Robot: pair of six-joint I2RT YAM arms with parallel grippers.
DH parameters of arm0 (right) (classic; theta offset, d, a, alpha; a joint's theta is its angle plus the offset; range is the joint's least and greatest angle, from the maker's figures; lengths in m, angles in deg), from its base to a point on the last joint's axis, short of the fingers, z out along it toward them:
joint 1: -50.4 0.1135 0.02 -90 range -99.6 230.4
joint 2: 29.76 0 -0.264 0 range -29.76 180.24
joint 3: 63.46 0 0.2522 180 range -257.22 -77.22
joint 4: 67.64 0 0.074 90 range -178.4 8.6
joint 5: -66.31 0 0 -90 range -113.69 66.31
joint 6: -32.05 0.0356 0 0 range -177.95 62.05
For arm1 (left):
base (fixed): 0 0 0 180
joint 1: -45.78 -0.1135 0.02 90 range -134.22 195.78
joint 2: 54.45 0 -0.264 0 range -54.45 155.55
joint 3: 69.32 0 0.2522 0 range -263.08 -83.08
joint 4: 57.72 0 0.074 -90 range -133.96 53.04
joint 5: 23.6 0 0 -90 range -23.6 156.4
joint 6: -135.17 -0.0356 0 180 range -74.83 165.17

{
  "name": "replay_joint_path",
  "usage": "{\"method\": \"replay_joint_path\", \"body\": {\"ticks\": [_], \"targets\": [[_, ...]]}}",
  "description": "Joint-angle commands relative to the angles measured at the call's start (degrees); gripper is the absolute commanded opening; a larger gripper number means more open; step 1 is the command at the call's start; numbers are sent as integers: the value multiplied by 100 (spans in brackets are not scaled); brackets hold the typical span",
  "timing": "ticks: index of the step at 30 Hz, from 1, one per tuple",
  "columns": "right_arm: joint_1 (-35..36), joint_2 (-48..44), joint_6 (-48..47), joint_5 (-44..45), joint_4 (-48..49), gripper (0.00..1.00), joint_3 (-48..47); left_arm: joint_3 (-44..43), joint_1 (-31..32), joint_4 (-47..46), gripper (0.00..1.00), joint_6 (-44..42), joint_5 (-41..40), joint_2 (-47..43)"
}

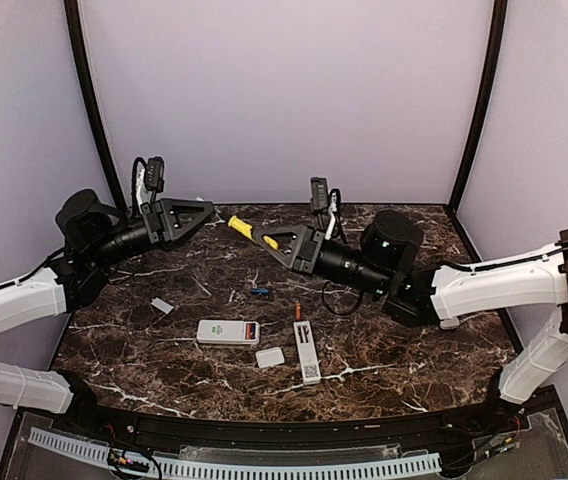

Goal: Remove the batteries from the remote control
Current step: Pass from the left arm to the right, then move the remote control without the battery cover to the center of the board.

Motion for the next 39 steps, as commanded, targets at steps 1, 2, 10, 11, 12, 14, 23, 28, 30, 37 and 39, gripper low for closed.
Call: {"method": "replay_joint_path", "body": {"ticks": [1,2,10,11,12,14,23,28,30,37,39], "targets": [[45,-537,-391,664,-739,0,-78,-430,3,1841,57,-1104,-222,-172],[47,-650,-489,859,-1085,0,-78,-544,-6,2075,67,-1401,-277,-177],[-137,-1452,-591,1988,-3048,0,182,-672,-33,3327,82,-2151,-745,572],[-159,-1521,-580,2030,-3158,0,219,-640,-30,3367,82,-2167,-800,759],[-190,-1574,-563,2071,-3262,0,250,-634,-31,3404,82,-2179,-842,859],[-225,-1647,-539,2137,-3426,0,299,-649,-34,3541,82,-2203,-990,1135],[-294,-1506,-408,2129,-3731,0,340,-773,-35,3617,82,-2337,-1062,2296],[-317,-1432,-376,2076,-3801,0,313,-914,-39,3744,82,-2429,-1041,2937],[-333,-1407,-357,2032,-3804,0,321,-949,-42,3756,82,-2448,-1006,3132],[-371,-1324,-281,1928,-3822,0,320,-1106,-44,3910,82,-2653,-1008,3594],[-387,-1305,-255,1906,-3836,0,320,-1164,-44,4098,82,-2716,-1012,3678]]}}
